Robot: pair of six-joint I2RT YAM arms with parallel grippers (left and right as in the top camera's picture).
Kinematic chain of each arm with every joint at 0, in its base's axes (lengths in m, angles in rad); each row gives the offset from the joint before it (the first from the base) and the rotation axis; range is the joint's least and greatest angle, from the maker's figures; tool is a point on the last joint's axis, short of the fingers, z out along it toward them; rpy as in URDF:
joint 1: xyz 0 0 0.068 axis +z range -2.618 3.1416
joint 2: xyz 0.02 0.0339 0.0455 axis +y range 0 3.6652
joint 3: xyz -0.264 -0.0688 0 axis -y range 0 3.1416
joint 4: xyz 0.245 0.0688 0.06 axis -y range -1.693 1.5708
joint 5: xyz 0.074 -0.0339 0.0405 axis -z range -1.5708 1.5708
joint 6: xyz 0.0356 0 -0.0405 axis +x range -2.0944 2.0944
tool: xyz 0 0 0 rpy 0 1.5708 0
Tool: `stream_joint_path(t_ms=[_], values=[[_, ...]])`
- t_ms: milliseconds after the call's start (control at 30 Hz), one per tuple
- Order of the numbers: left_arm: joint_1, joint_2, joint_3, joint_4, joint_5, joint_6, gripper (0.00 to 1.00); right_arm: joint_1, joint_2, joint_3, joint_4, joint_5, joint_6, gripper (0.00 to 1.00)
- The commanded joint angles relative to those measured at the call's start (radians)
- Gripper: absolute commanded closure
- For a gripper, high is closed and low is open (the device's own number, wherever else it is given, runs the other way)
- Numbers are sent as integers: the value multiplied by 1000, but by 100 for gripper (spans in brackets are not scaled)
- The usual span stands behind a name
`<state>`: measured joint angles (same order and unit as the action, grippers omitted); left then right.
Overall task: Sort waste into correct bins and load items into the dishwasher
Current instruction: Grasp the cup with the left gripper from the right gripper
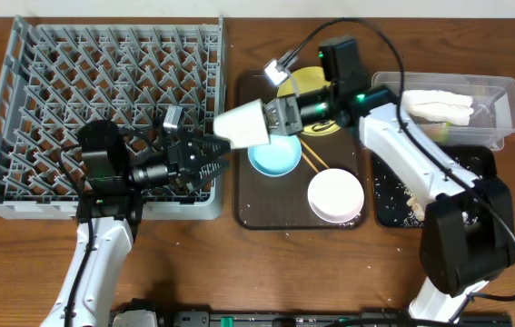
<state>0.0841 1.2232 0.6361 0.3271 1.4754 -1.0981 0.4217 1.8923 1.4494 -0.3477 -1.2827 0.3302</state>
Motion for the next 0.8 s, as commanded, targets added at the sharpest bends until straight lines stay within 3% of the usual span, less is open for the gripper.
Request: stream_joint_path(t_ms=[0,767], values=[[5,0,16,8,6,20,11,37,1,-20,-4,-12,-2,99],[5,0,16,8,5,21,12,65,1,-52,-31,-8,-6,99]])
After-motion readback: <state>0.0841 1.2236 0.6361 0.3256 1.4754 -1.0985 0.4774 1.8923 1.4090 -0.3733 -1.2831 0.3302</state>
